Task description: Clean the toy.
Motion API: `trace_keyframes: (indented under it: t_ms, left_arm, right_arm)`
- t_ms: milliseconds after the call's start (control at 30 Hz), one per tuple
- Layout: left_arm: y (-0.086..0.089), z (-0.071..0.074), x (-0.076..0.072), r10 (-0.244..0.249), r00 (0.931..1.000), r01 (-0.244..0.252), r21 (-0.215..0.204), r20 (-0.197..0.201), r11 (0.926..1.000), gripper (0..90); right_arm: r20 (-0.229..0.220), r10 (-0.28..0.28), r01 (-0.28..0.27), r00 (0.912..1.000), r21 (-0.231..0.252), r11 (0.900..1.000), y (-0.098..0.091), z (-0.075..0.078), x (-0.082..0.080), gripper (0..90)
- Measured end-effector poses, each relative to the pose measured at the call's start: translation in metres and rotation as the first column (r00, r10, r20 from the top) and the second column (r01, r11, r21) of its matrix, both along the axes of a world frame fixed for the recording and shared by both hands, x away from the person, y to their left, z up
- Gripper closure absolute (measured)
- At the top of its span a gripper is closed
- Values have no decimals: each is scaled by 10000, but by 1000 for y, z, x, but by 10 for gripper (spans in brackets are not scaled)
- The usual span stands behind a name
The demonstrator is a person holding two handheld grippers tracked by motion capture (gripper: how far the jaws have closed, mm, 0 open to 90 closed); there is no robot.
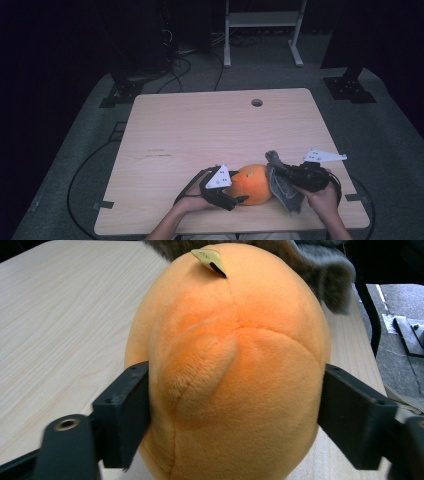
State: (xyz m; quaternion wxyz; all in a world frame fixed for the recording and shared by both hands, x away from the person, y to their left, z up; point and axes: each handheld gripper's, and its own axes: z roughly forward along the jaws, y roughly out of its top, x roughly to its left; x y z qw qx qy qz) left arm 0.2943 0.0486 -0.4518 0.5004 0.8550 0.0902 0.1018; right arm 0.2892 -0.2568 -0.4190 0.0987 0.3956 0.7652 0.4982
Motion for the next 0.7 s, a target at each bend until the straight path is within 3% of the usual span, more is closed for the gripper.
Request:
trace_keyframes:
  t_ms: [67,200,267,367,467,500,600,700]
  left_arm:
    - [0,0,1,96,9999,-97,-77,-59,9999,142]
    - [-2,-2,6,380,9979,-389,-158,-520,9991,78]
    - [-3,-4,6,227,9979,-238,-176,-613,9996,93]
    - [-4,-3,3,223,9988,-234,-255,-435,9994,166]
    - [-2,-2,2,264,9992,-273,-305,-290,9992,207]
    - [-1,0,2,356,9990,-368,-409,-279,9985,224]
    - [-2,9,2,636,9976,-650,-535,-267,9965,261]
    - [-3,25,-2,794,9961,-775,-494,379,9958,285]
  right_arm:
    - [-183,100,-110,9998,-528,9985,5,-7,1,755]
    - [-603,7,-21,9982,-231,9997,1,-14,6,755]
    - [-714,-26,21,9974,-70,10000,0,-17,6,755]
    - [-1170,-253,270,9928,133,9995,-7,-24,10,755]
    - [-1504,-813,754,9853,-447,9962,-13,-28,13,755]
    - [-1385,-875,836,9865,-343,9959,-14,-25,12,755]
    - [-330,-759,763,9966,97,9970,-10,-1,1,755]
    - [712,-263,265,9971,-17,9996,7,23,-14,755]
